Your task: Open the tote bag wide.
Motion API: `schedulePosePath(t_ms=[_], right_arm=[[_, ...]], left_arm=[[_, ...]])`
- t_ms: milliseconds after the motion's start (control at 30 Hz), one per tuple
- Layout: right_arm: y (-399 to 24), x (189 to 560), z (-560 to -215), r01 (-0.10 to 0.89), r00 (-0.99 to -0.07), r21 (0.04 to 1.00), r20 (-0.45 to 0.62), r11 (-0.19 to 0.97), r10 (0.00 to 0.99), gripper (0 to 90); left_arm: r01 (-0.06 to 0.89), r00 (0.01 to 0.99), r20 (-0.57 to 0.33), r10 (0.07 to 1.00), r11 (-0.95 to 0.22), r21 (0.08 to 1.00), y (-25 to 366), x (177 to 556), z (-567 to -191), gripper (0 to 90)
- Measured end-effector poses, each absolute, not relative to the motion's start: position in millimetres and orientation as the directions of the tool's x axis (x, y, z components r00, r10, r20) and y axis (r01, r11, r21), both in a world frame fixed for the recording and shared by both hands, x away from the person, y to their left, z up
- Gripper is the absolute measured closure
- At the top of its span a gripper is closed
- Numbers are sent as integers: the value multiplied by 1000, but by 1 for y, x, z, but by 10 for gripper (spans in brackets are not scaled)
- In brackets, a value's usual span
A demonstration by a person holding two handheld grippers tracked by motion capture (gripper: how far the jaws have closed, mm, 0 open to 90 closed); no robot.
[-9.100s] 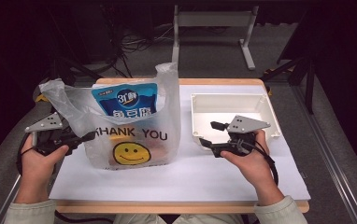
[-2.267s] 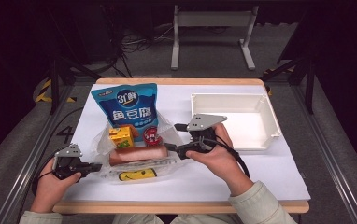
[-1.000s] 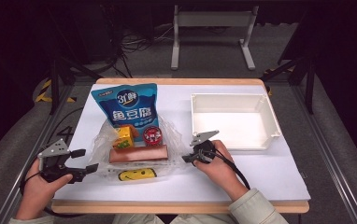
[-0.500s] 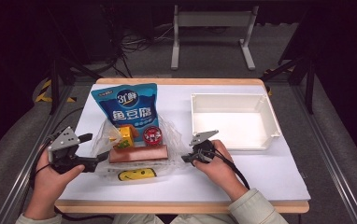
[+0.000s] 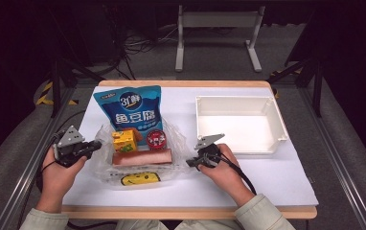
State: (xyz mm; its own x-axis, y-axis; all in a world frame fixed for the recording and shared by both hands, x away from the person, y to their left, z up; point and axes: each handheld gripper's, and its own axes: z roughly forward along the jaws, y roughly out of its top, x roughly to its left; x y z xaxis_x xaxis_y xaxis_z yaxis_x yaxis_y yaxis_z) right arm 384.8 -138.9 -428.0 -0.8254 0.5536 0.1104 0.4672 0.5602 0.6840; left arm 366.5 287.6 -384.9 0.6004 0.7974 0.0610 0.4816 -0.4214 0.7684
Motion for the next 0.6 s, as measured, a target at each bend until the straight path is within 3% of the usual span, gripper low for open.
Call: schedulePosePath(t_ms=[367,600], right_arm=[[-140,385,-429,468,-828,679,113,565,549,870],[-147,382,-429,490,-821,663,130,567,556,887]], left_arm=[[604,584,-41,811,-400,689,299,383,-425,894],[618,621,-46,782,-453,643,292,383,-437,892]])
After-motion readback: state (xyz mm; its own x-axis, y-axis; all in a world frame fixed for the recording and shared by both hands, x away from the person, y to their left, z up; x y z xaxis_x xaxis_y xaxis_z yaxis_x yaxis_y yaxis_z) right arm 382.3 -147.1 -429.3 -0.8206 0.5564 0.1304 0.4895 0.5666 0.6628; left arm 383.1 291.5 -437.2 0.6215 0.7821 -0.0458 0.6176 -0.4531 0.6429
